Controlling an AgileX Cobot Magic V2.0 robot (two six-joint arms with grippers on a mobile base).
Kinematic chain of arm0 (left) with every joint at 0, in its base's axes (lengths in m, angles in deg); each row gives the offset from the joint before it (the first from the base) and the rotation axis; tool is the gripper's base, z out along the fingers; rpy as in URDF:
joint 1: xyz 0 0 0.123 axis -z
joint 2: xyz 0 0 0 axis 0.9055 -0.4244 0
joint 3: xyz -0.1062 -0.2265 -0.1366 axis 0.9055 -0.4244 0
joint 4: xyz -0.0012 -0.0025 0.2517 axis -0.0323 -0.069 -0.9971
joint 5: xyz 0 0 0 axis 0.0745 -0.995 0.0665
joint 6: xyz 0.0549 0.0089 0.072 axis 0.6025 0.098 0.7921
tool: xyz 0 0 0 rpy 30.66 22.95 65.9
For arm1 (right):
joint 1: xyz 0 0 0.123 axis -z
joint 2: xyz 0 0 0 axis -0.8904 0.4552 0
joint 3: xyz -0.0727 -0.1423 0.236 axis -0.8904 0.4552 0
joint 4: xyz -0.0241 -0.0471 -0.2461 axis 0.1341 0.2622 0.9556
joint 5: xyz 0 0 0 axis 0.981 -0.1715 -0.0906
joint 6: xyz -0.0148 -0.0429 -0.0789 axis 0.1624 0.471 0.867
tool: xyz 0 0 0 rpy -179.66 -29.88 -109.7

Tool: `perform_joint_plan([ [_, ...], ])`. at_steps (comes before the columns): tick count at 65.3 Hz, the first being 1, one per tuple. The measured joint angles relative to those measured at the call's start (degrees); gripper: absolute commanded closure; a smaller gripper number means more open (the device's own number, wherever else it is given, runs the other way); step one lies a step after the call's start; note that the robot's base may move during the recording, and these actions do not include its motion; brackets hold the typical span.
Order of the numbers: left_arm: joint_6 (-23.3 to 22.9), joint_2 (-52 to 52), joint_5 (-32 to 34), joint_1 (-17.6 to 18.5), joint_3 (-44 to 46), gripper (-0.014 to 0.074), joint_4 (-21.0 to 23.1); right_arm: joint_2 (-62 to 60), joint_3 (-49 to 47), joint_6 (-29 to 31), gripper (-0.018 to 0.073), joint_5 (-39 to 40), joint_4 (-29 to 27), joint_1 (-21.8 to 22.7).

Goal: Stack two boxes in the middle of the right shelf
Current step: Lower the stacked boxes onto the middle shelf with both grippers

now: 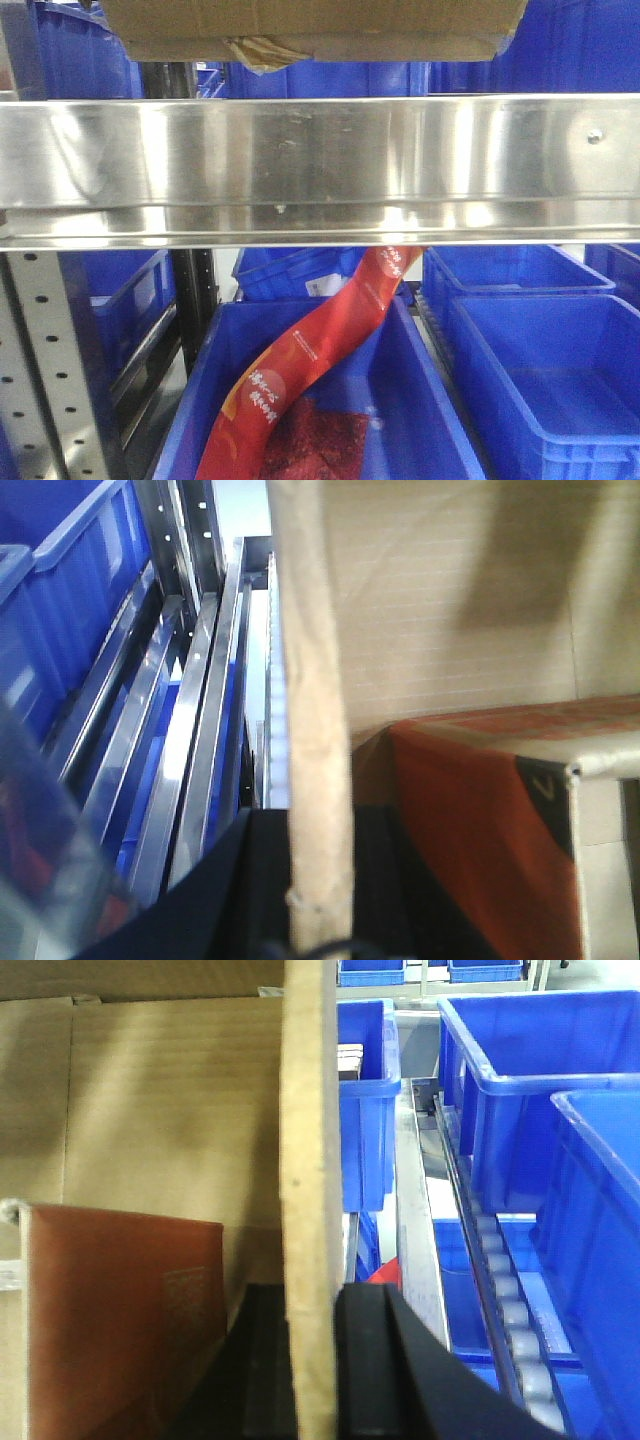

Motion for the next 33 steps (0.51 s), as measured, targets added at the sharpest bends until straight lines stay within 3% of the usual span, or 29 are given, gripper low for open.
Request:
perform_joint_plan([
  [33, 0.0, 0.0, 0.0, 0.0, 0.0, 0.0707, 0.0, 0.0, 0.0, 0.0, 0.0715, 0.0, 0.0, 0.0],
])
